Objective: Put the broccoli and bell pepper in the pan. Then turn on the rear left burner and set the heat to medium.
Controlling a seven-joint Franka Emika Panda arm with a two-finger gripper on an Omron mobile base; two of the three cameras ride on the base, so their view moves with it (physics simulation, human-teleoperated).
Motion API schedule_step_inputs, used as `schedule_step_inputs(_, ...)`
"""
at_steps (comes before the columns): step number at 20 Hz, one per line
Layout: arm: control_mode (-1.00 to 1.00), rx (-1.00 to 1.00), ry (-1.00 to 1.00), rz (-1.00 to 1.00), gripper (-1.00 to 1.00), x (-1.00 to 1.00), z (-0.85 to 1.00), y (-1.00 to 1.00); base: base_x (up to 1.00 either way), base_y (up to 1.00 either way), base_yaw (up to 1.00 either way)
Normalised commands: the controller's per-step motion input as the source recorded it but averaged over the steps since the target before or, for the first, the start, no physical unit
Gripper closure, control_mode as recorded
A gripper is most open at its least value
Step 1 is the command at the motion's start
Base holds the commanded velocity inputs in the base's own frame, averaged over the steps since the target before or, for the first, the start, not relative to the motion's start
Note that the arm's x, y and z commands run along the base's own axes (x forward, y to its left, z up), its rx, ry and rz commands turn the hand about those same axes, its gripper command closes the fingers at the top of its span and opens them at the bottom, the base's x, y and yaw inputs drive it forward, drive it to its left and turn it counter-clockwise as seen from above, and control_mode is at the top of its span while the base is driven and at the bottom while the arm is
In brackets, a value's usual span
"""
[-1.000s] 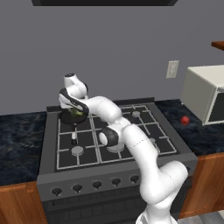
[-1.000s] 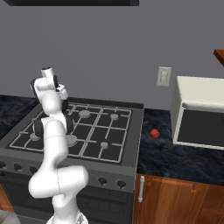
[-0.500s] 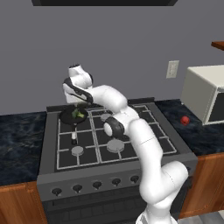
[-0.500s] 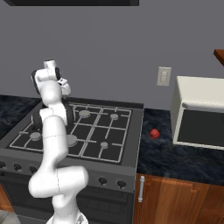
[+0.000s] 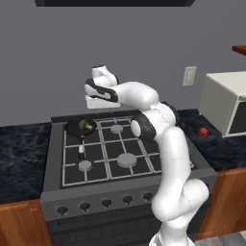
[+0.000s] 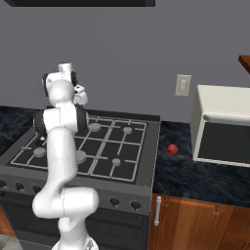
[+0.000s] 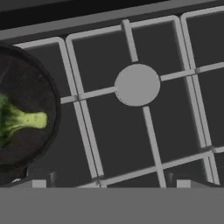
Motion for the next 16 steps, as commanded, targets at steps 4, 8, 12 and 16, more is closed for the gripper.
schedule_step_inputs(4, -1.00, 0.05, -0.15, 0.00, -1.00, -0.62, -0.04, -0.67, 0.00, 0.00, 0.00)
schedule_step_inputs(8, -1.00, 0.04, -0.15, 0.00, -1.00, -0.71, 0.02, -0.57, 0.00, 0.00, 0.00)
schedule_step_inputs(12, -1.00, 0.04, -0.08, 0.00, -1.00, -0.47, 0.39, -0.59, 0.00, 0.00, 0.00)
schedule_step_inputs(16, -1.00, 0.02, 0.00, 0.00, -1.00, -0.26, 0.41, -0.68, 0.00, 0.00, 0.00)
